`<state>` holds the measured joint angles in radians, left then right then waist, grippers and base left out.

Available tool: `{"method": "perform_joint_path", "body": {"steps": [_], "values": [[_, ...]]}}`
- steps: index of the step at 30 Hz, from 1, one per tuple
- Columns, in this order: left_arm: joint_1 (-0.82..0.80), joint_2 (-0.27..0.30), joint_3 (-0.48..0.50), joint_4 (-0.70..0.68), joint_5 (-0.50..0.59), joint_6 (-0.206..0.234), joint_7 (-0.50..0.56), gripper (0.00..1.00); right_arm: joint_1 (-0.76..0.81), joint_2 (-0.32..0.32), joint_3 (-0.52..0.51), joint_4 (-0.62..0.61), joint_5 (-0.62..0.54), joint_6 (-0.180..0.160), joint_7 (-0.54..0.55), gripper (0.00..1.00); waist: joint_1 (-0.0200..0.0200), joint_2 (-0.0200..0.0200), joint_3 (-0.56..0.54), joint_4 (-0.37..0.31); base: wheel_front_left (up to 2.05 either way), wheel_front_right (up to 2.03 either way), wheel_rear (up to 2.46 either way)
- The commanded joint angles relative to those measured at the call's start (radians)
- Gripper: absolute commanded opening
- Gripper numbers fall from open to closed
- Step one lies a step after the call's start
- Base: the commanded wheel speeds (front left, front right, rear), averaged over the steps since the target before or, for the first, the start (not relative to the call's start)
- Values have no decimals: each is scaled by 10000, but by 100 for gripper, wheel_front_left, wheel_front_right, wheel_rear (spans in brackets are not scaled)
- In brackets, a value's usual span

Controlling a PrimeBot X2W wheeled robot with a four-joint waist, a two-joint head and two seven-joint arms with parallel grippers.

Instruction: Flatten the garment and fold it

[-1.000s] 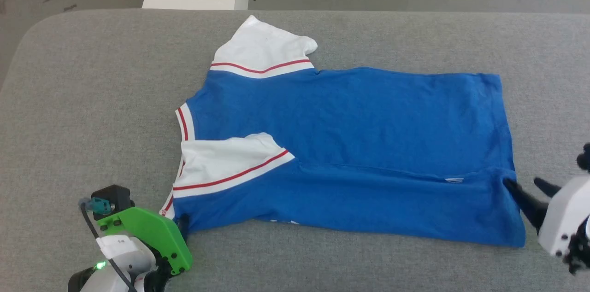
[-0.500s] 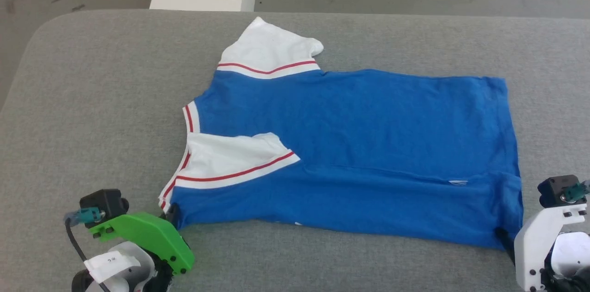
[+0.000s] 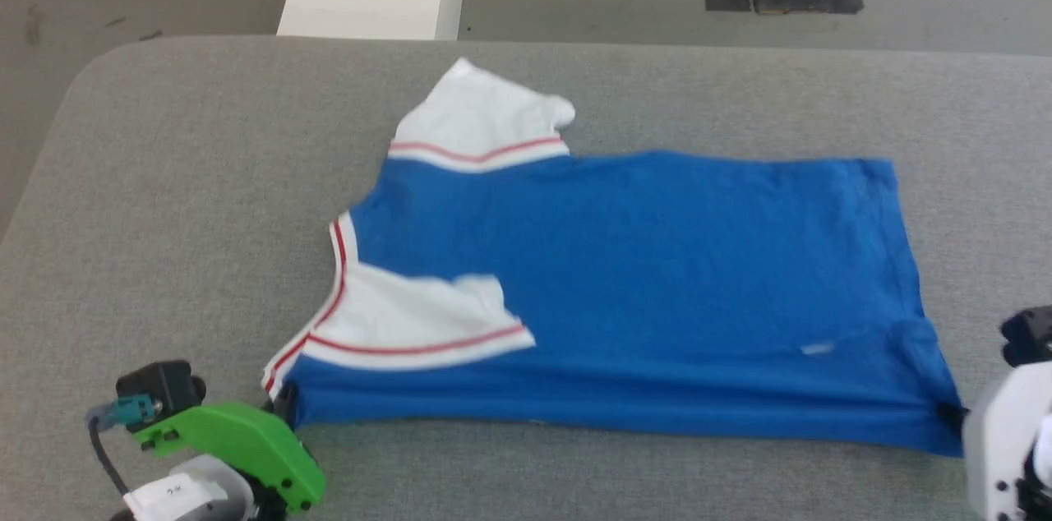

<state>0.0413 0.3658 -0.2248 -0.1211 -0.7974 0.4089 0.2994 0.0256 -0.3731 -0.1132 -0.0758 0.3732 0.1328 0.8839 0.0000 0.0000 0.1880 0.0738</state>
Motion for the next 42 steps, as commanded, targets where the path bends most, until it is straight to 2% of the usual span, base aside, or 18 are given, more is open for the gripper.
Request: {"method": "perform_joint_path", "body": {"steps": [1, 5, 8, 9, 10, 16, 20, 23, 27, 33, 36, 42], "values": [[267, 198, 168, -63, -115, 166, 52, 0, 242, -229, -200, -88, 33, -21, 133, 0, 0, 0, -142, -80, 0, 0, 0], [760, 251, 197, -231, -263, 388, 327, 0, 711, -494, -356, -136, 146, -21, 543, 0, 0, 0, -224, -135, 0, 0, 0], [1066, 110, 146, -203, -472, 449, 478, 0, 922, -340, -379, 48, 257, -21, 538, 0, 0, 0, -225, -157, 0, 0, 0], [1115, 66, 105, -164, -523, 445, 527, 32, 957, -300, -356, 108, 265, -21, 510, 28, 0, 0, -215, -159, 0, 0, 0], [1148, 37, 48, -102, -557, 439, 589, 100, 968, -247, -346, 157, 277, -21, 449, 100, 0, 0, -198, -163, 0, 0, 0], [659, 27, 179, -537, -559, 195, 332, 100, 606, -135, -649, -158, 509, -21, 26, 100, 0, 0, -177, -185, 0, 0, 0], [-477, 303, 185, -1006, -71, -90, 9, 100, -179, -91, -1166, -442, 359, -21, -450, 100, 0, 0, -106, -225, 0, 0, 0], [-1797, 441, -108, -815, 355, -463, -56, 100, -987, 4, -1338, -413, 102, -21, -807, 100, 0, 0, 130, -253, 0, 0, 0], [-3725, 316, -682, 174, 738, -1015, 76, 100, -2061, 80, -1190, -56, -73, -21, -1123, 100, 0, 0, 613, -304, 0, 0, 0], [-6465, -116, -1208, 2356, 656, -1758, 814, 100, -3559, -19, -610, 473, -162, -21, -1288, 100, 0, 0, 1662, -505, 0, 0, 0], [-7594, -221, -1382, 3394, 609, -1969, 1360, 100, -4104, -178, -185, 608, -98, -21, -1347, 100, 0, 0, 2178, -622, 0, 0, 0], [-9304, -337, -1781, 5008, 512, -2101, 2864, 100, -4804, -408, 315, 749, 198, -21, -1602, 100, 0, 0, 2994, -820, 0, 0, 0]]}}
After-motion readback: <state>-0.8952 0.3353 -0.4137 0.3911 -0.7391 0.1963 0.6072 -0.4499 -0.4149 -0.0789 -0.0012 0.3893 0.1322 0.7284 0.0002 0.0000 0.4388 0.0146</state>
